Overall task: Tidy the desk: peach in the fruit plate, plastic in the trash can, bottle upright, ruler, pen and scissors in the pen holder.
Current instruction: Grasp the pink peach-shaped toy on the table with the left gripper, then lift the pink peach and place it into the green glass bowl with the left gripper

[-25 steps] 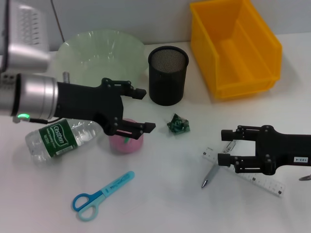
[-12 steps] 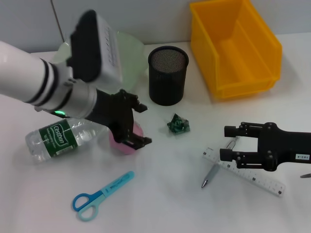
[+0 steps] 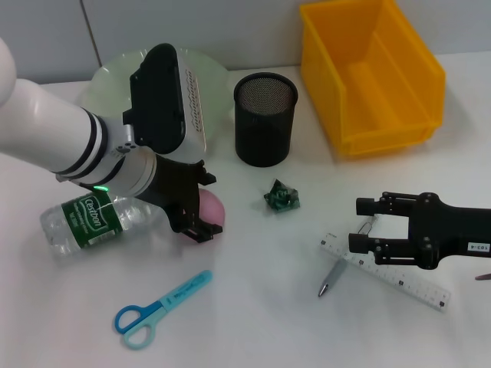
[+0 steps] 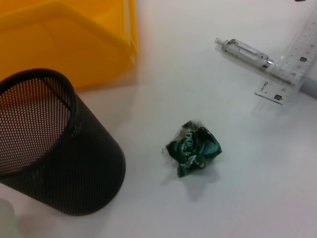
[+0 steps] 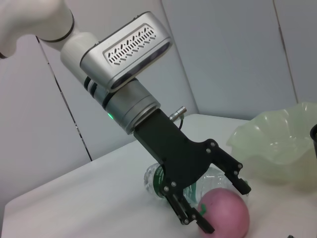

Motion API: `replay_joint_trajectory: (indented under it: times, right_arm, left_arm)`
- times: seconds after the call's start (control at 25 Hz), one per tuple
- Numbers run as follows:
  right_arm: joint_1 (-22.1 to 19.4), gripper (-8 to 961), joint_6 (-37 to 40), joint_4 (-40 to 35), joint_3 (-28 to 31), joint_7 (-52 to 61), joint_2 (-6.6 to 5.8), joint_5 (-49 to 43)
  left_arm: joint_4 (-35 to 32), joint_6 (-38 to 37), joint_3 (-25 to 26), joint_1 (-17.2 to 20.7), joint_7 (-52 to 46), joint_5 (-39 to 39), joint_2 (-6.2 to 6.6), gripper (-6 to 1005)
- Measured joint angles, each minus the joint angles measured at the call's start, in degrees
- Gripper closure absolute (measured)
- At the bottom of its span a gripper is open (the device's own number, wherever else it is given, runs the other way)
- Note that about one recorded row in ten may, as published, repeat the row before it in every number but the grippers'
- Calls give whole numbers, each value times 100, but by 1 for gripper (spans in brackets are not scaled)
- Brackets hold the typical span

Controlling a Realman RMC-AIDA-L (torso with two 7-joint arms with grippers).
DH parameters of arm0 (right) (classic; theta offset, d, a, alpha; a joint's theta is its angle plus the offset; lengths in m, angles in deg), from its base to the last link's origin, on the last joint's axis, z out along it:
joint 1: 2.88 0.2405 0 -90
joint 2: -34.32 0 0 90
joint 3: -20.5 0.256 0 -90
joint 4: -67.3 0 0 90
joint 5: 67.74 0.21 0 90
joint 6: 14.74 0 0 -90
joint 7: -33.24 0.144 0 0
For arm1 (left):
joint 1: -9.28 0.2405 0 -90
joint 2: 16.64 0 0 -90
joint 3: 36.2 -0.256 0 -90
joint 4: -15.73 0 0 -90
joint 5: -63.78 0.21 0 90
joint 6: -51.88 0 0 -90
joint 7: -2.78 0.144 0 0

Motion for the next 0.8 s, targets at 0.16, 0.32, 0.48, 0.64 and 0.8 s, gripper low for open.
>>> replay_joint_trajectory:
  times: [0.16, 0.32, 0.48, 0.64, 0.8]
  right_arm:
    - [6, 213, 0, 0, 0, 0, -5, -7]
    - [4, 213, 0, 0, 0, 1, -7, -8]
    - [1, 213, 1, 0, 0, -11, -5, -6]
    - [-1, 213, 1, 0, 0, -13, -2, -4]
    - [-1, 214, 1, 0, 0, -12, 3, -1]
  left_arm:
    - [24, -8, -2, -2, -3, 47, 0, 213]
    - [26, -40, -5, -3, -5, 55, 0, 216]
    - [26, -43, -7, 3, -9, 57, 0, 380]
    - [-31, -42, -10, 54, -15, 26, 1, 440]
    - [-40, -45, -10, 57, -78, 19, 0, 503]
